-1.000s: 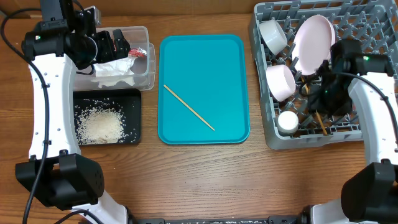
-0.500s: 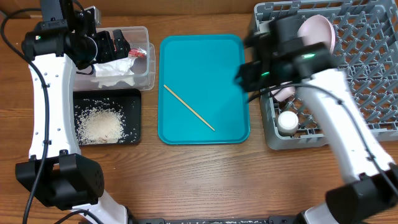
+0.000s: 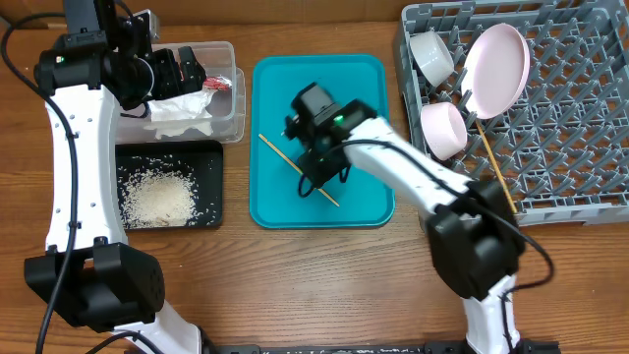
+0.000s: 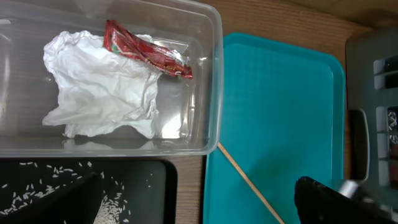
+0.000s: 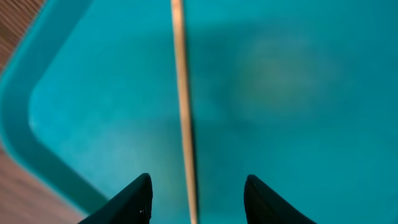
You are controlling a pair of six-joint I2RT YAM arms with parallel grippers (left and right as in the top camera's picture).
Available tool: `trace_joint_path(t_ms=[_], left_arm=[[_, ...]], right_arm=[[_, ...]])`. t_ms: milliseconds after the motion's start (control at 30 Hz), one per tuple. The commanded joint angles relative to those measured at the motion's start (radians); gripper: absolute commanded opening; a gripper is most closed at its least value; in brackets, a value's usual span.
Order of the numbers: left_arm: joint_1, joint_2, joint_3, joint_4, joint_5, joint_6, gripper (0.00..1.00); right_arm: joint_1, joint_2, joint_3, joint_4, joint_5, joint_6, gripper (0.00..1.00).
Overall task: Sort waste into correct bins and load items into the dishwasher
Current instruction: 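Reach the right gripper back to the remaining chopstick on the teal tray, then close the right gripper on the second chopstick and lift it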
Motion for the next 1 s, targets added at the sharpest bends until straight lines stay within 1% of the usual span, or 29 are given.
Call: trace_joint_path(t_ms=[0,200,333,400,533,600,800,967], left_arm=[[0.000,-0.029,0.014,0.000,-0.006,0.012,1.00],[0.000,-0.029,0.014,0.000,-0.006,0.012,1.00],[0.000,-0.029,0.014,0.000,-0.005,0.011,1.00],[0.000,-0.029,0.014,0.000,-0.006,0.012,1.00],[0.000,-0.029,0.014,0.000,-0.006,0.011,1.00],[0.000,-0.029,0.014,0.000,-0.006,0.012,1.00],[0.000,-0.029,0.014,0.000,-0.006,0.012,1.00],[0.000,-0.029,0.014,0.001,-0.006,0.012,1.00]], right_arm=[[0.022,0.030,0.014,0.020,0.034,-0.026,0.49],[0.043,0.041,0.014,0.037,0.084,-0.026,0.49],[0.043,0.060,0.014,0.070,0.090,-0.026,0.42],[0.050,0.070,0.016,0.069,0.106,-0.026,0.41],[0.060,0.074,0.019,0.058,0.133,-0.027,0.43],[0.062,0.074,0.037,0.034,0.139,-0.027,0.49],[0.062,0.079,0.049,0.095,0.069,-0.021,0.49],[0.062,0.109,0.048,0.099,0.051,-0.014,0.48]])
